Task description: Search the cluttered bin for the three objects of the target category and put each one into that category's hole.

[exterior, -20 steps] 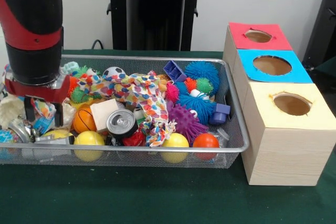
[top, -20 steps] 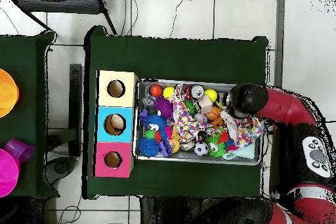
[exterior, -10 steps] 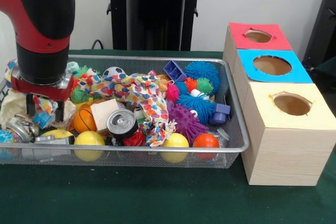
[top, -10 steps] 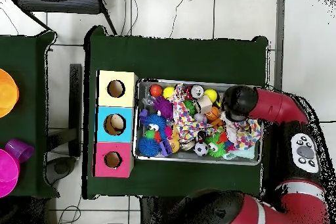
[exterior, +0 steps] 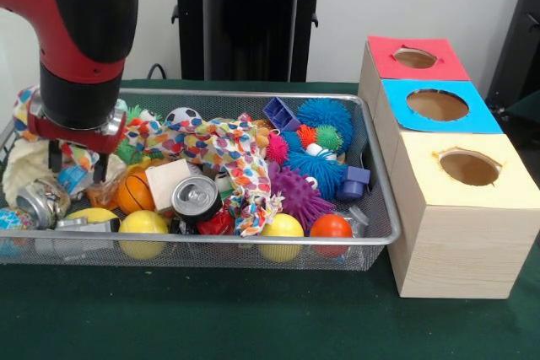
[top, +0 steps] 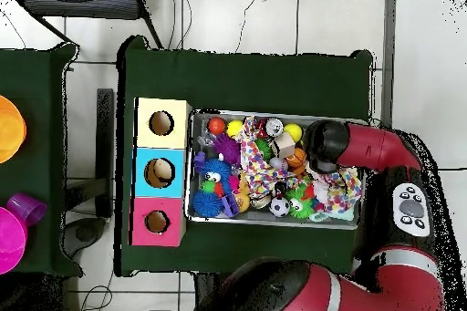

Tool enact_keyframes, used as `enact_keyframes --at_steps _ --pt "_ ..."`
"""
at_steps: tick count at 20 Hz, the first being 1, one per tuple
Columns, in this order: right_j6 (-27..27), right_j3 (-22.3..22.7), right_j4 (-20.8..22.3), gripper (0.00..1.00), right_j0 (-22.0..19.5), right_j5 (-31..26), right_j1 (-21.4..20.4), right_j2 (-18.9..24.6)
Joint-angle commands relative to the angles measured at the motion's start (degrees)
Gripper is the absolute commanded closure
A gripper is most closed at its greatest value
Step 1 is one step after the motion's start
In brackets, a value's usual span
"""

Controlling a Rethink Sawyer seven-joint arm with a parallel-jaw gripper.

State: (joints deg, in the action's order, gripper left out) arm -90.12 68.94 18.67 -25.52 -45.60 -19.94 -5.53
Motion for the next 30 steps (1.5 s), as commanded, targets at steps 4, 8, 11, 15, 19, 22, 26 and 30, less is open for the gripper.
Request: enact_keyframes --at_steps 4,8,11,15,19,22,26,30 --pt "-6.26 6.89 -4.37 0.00 -1.34 -11.24 2.19 1.33" --pt "-5.46 8.35 -5.37 0.00 -1.51 -12.77 0.08 0.95" --pt "-4.82 9.20 -5.84 0.00 -1.63 -13.62 -1.39 0.50" --pt "-3.62 13.39 -7.51 0.00 -3.11 -10.71 -4.96 2.11" --pt "-2.75 16.27 -7.59 0.00 -2.69 -12.56 -9.35 0.63" --pt "-2.35 18.89 -7.50 0.00 -2.32 -13.47 -12.70 -0.15" --pt "-2.72 18.95 -6.60 0.00 -1.60 -14.06 -13.02 -0.52" --pt "-2.96 17.35 -5.85 0.00 -1.48 -14.35 -10.65 -0.21"
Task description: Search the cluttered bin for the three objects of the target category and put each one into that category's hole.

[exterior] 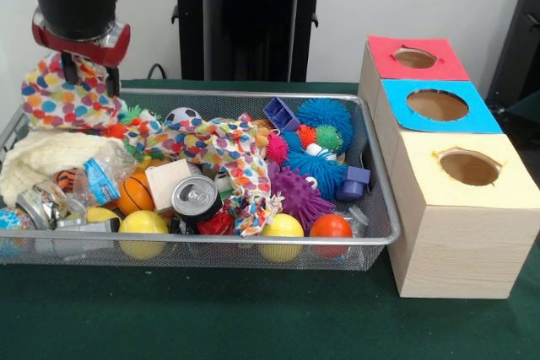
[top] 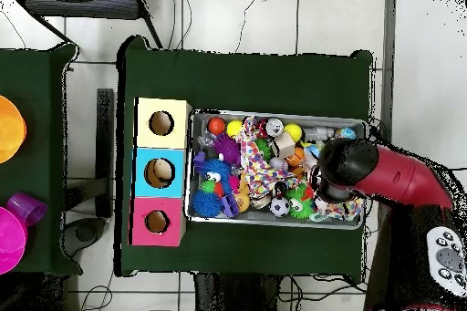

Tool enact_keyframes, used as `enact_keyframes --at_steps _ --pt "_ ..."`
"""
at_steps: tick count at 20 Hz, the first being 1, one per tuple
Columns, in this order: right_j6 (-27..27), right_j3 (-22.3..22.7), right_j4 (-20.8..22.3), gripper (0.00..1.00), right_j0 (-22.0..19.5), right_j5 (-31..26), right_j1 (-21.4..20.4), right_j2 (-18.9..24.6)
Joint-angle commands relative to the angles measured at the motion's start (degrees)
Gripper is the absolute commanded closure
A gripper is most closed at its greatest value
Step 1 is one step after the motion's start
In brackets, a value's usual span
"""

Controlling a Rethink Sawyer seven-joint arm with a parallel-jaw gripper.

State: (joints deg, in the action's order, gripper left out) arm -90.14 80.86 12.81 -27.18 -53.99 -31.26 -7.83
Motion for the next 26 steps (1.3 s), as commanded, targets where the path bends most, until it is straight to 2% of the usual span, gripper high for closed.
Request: enact_keyframes --at_steps 1,6,12,19,26 --pt "-3.15 5.31 0.00 0.00 0.20 -5.50 0.89 2.14" --pt "-4.46 4.70 -0.09 0.00 0.42 -4.08 1.46 1.94" --pt "-5.00 3.79 0.19 0.00 0.79 -6.42 1.80 0.97" --pt "-5.05 7.61 1.03 0.00 1.33 -5.76 -1.24 -1.16" --pt "-5.99 10.54 0.64 0.00 2.51 -8.41 -2.60 -3.90"
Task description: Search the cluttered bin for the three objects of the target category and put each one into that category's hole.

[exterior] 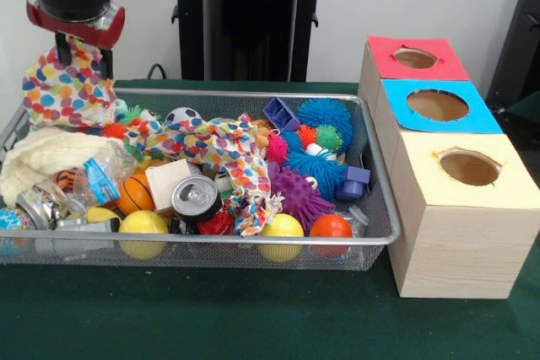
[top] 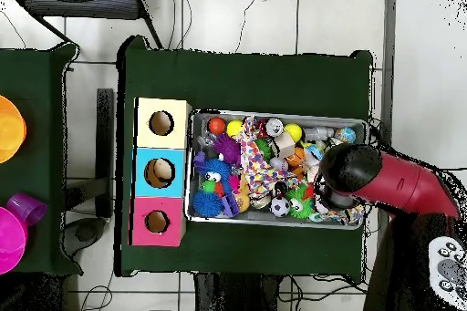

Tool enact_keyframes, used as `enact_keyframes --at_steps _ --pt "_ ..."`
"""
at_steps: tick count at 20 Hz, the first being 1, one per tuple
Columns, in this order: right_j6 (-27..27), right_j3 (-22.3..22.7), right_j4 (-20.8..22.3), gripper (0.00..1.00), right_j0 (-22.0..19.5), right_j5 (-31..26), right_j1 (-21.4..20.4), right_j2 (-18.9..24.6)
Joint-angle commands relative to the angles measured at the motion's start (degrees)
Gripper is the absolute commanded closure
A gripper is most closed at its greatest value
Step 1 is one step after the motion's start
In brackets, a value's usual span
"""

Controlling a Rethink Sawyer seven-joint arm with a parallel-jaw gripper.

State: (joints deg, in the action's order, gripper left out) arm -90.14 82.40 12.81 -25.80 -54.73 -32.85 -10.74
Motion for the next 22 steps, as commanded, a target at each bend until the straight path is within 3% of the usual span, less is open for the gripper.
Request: enact_keyframes --at_steps 1,6,13,14,17,22 --pt "-6.18 9.28 0.52 0.00 1.25 -7.78 -1.15 -1.25" --pt "-7.74 10.30 -0.18 0.00 2.90 -13.30 -3.29 -4.04" --pt "-6.89 12.81 -0.39 0.00 3.82 -15.59 -7.86 -6.10" --pt "-6.43 14.11 -0.75 0.00 4.06 -15.75 -10.11 -6.53" --pt "-5.86 16.03 -2.48 0.00 3.12 -11.77 -11.88 -5.47" --pt "0.03 24.72 -10.32 0.00 -3.66 11.71 -16.77 3.14"
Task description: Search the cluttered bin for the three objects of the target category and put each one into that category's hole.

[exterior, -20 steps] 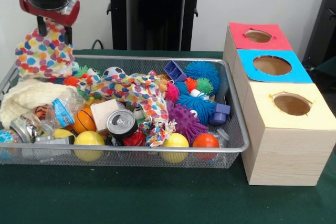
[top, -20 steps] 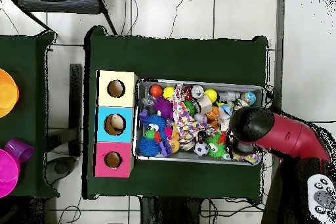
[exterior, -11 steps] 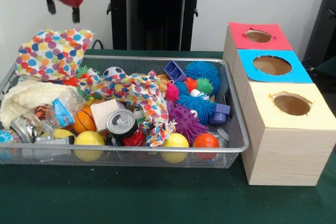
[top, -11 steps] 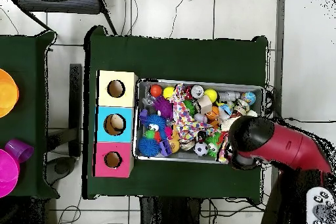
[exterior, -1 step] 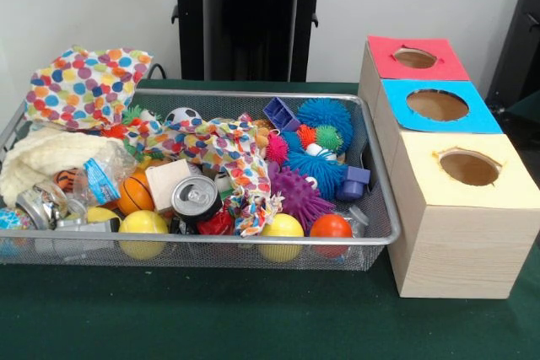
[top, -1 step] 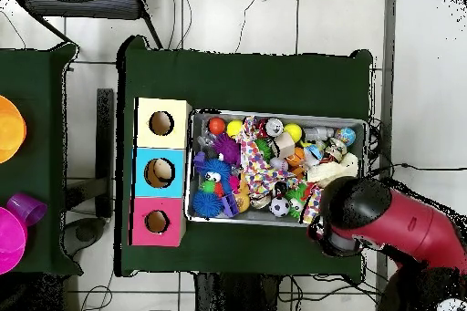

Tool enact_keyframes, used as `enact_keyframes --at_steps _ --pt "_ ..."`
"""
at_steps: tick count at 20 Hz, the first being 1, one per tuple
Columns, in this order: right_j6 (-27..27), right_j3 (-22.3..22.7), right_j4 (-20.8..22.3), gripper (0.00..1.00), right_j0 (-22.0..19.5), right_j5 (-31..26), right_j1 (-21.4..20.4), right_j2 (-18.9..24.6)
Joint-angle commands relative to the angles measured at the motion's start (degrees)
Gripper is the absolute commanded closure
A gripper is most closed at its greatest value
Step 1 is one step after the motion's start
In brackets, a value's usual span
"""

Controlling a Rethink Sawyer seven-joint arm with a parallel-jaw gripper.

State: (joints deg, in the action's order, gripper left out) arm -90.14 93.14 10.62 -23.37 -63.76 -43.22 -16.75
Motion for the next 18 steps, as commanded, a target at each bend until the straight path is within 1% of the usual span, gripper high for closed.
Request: enact_keyframes --at_steps 1,5,9,10,11,12,15,18 --pt "1.33 14.66 -9.38 0.00 -7.24 24.03 -6.58 11.18" --pt "4.83 17.84 -11.46 0.00 -11.13 31.56 -7.73 17.05" --pt "5.62 20.53 -12.04 0.00 -14.50 35.22 -8.76 21.61" --pt "5.20 19.60 -11.64 0.00 -15.11 35.97 -7.39 22.54" --pt "4.77 19.93 -11.45 0.00 -15.63 36.26 -7.64 23.20" --pt "3.91 18.16 -10.74 0.00 -15.53 35.97 -5.99 23.57" --pt "1.70 16.39 -10.21 0.00 -15.95 35.89 -4.33 24.70" --pt "0.27 16.80 -10.35 0.00 -16.64 35.53 -4.50 25.37"
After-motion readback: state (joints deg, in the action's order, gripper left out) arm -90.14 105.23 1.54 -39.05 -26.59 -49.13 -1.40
